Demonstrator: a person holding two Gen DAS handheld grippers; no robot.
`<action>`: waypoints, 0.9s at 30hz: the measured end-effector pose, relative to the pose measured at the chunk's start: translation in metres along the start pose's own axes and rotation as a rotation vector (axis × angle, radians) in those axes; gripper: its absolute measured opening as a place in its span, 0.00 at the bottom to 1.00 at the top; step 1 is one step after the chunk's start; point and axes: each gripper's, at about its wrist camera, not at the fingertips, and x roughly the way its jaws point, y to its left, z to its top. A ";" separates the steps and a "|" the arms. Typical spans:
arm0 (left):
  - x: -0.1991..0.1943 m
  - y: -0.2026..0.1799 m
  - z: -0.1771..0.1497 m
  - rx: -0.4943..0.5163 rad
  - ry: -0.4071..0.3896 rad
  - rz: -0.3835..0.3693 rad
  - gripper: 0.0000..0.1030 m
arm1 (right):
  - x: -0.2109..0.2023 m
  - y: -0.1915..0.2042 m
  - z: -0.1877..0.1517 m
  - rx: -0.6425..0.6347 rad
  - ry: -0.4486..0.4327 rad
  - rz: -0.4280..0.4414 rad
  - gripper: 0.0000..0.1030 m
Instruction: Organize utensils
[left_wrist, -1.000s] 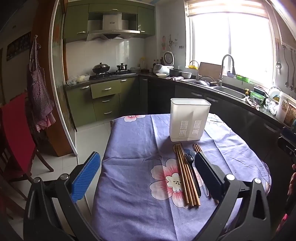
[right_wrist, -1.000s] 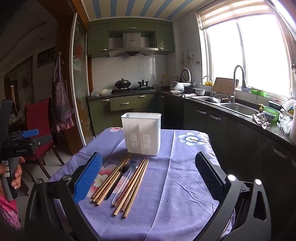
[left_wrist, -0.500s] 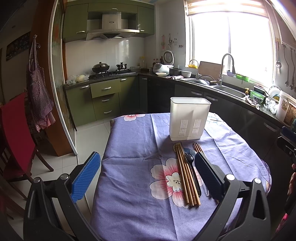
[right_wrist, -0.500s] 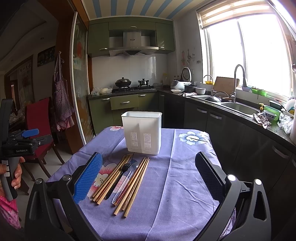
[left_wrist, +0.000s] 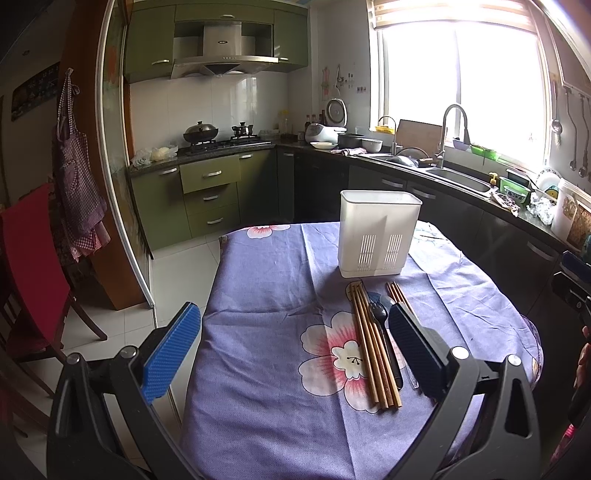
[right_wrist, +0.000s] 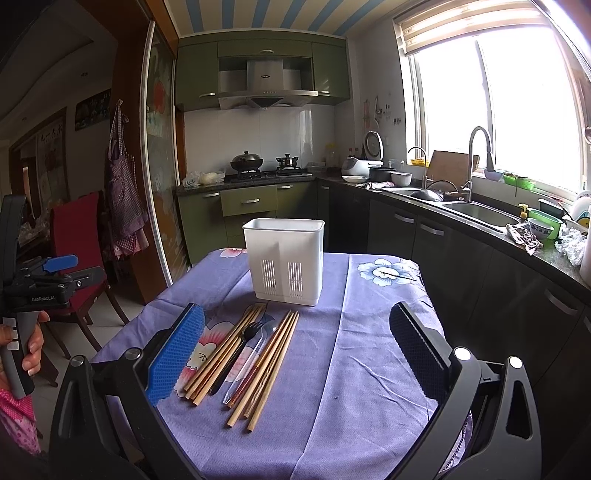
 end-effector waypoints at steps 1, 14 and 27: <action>0.000 0.000 -0.001 0.000 0.001 0.000 0.94 | 0.000 0.000 -0.001 0.000 0.000 0.000 0.96; 0.004 0.001 -0.006 -0.001 0.008 0.001 0.94 | 0.008 0.002 -0.008 -0.002 0.013 0.004 0.96; 0.005 0.002 -0.008 -0.001 0.012 0.001 0.94 | 0.010 0.002 -0.005 -0.001 0.016 0.004 0.96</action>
